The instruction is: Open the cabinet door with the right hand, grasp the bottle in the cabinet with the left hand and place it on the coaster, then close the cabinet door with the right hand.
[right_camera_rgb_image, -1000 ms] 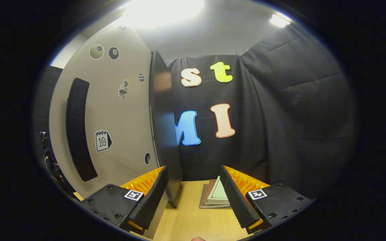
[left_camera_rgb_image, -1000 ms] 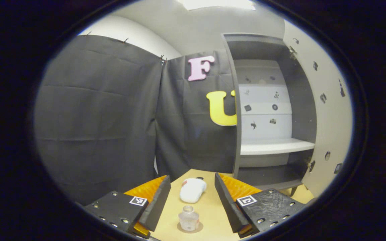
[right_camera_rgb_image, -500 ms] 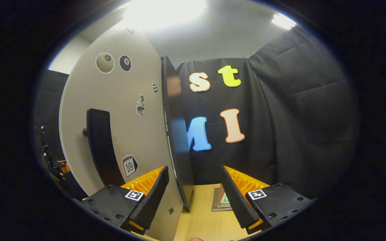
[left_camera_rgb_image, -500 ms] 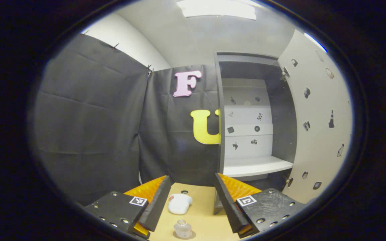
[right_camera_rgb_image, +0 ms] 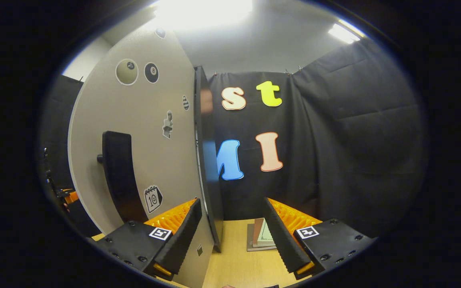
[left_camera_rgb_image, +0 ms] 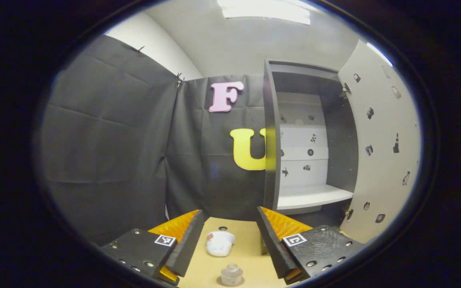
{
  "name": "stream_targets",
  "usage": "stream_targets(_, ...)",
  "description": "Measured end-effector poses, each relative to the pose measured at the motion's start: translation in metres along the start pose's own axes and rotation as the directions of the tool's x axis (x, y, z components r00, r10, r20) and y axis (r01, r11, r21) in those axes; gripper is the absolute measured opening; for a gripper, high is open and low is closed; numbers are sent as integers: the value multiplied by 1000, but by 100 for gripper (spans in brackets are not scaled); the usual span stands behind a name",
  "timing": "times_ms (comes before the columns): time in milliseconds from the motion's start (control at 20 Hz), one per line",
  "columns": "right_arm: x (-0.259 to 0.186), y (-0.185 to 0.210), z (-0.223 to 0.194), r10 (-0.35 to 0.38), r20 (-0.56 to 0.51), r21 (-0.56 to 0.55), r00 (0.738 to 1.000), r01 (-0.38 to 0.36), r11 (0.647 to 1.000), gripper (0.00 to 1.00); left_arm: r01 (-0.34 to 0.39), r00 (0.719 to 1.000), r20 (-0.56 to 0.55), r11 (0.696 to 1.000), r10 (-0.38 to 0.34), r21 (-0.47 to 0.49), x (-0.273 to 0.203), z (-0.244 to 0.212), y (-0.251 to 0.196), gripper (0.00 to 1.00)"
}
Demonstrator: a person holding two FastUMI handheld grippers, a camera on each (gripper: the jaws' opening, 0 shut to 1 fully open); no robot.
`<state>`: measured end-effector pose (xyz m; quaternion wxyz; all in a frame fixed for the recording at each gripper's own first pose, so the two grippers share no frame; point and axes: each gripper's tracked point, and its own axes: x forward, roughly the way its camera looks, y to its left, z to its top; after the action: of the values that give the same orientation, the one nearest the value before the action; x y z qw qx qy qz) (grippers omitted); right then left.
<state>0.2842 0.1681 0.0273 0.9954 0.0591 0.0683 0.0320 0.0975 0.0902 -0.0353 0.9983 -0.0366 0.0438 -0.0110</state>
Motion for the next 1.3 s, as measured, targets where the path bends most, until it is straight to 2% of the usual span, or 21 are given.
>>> stream_targets(550, 7, 76, -4, 128, -22, -44, 992, -129, 991, 97, -39, 999, -33, 999, 39, 8, -4, -18, 50, 82)
stream_targets(1300, 27, 138, -16, 213, -37, -44, 976, -215, 976, 97, -74, 996, -43, 997, 76, 32, -10, -27, 86, 80)
